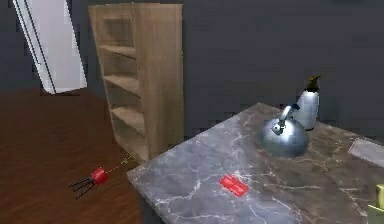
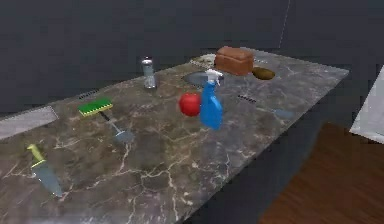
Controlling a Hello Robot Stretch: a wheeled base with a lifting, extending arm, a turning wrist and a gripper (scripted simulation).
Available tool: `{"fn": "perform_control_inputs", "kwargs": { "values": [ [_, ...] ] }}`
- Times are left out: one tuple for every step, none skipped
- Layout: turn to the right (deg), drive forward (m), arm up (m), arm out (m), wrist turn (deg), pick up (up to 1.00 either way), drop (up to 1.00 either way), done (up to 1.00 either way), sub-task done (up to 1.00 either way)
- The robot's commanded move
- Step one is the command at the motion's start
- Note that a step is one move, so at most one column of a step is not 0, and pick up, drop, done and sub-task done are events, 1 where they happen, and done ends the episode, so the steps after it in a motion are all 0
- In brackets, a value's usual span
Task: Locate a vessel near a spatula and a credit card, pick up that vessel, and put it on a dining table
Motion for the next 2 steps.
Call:
{"fn": "perform_control_inputs", "kwargs": {
  "values": [
    [-45.0, 0.0, 0.0, 0.0, 0.0, 0.0, 0.0, 0.0, 0.0],
    [-15.0, 0.0, 0.0, 0.0, 0.0, 0.0, 0.0, 0.0, 0.0]
  ]
}}
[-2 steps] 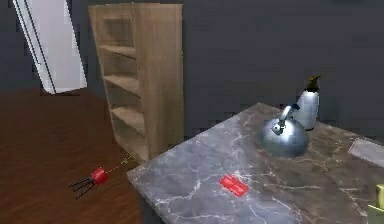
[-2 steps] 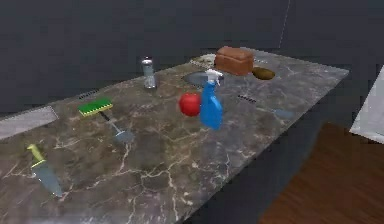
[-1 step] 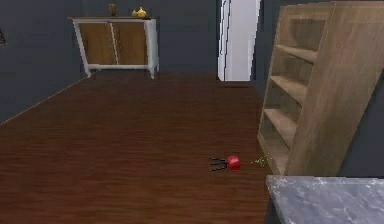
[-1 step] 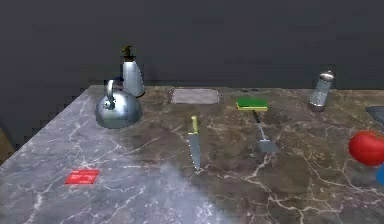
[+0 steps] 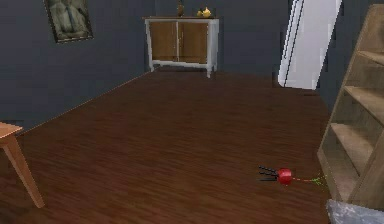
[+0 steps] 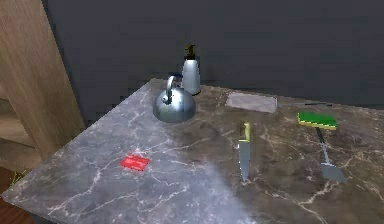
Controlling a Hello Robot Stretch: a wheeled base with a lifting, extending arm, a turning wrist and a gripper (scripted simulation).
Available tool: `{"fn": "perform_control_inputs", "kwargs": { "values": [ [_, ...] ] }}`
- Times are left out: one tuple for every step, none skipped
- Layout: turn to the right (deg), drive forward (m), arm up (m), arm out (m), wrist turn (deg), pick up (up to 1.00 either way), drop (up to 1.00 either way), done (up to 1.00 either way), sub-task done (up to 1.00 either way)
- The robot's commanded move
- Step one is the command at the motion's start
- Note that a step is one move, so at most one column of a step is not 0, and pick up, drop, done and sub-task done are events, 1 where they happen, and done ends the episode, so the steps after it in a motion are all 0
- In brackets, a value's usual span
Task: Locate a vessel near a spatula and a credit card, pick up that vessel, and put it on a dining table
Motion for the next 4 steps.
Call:
{"fn": "perform_control_inputs", "kwargs": {
  "values": [
    [0.0, 0.0, 0.5, 0.0, 0.0, 0.0, 0.0, 0.0, 0.0],
    [0.0, 0.0, 0.38, 0.0, 0.0, 0.0, 0.0, 0.0, 0.0],
    [0.0, 0.0, 0.0, 0.42, 0.0, 0.0, 0.0, 0.0, 0.0],
    [0.0, 0.0, 0.0, 0.0, 45.0, 0.0, 0.0, 0.0, 0.0]
  ]
}}
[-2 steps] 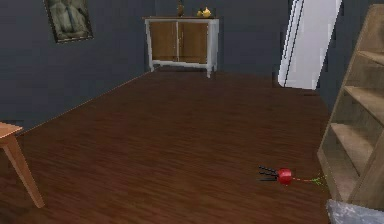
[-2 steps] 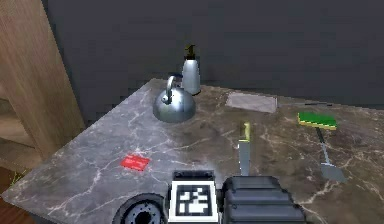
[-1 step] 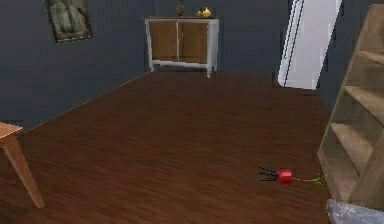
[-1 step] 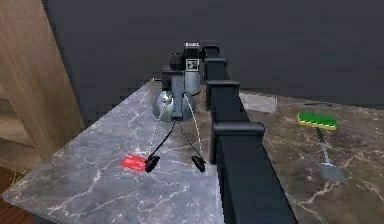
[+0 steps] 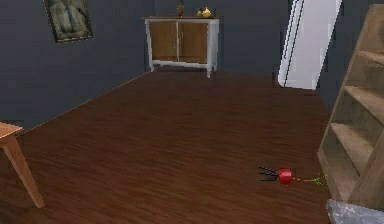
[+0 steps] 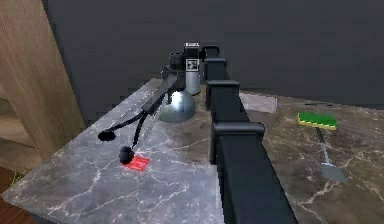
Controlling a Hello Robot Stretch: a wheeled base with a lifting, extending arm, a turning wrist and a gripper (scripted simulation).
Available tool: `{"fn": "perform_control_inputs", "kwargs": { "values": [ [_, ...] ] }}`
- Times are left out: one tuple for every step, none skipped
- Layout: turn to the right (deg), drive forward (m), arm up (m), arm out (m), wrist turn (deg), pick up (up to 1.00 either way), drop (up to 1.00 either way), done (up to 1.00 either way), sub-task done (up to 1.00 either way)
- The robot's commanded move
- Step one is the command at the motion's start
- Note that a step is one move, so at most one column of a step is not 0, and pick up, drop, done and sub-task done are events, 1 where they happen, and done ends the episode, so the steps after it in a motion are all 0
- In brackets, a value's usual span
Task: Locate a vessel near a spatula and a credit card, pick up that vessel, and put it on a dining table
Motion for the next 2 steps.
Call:
{"fn": "perform_control_inputs", "kwargs": {
  "values": [
    [0.0, 0.0, 0.0, 0.0, 45.0, 0.0, 0.0, 0.0, 0.0],
    [0.0, 0.0, 0.0, 0.0, 45.0, 0.0, 0.0, 0.0, 0.0]
  ]
}}
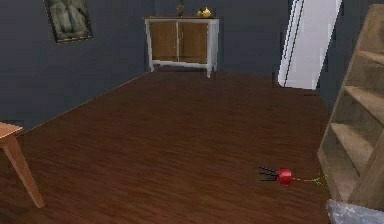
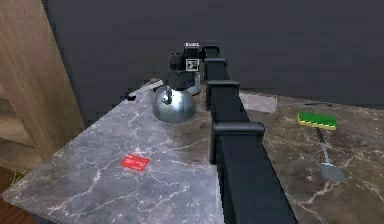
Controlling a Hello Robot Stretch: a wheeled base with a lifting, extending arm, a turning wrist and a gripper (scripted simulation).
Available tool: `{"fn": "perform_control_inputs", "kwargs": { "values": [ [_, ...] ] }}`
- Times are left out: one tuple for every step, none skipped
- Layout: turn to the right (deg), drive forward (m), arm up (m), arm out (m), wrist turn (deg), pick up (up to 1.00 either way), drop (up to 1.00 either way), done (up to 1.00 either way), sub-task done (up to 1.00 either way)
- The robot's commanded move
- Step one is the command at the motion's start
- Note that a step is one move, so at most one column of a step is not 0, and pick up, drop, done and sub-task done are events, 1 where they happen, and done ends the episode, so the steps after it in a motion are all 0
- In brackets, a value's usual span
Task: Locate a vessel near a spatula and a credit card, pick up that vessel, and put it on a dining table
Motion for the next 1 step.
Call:
{"fn": "perform_control_inputs", "kwargs": {
  "values": [
    [0.0, 0.0, 0.0, 0.0, 33.0, 0.0, 0.0, 0.0, 0.0]
  ]
}}
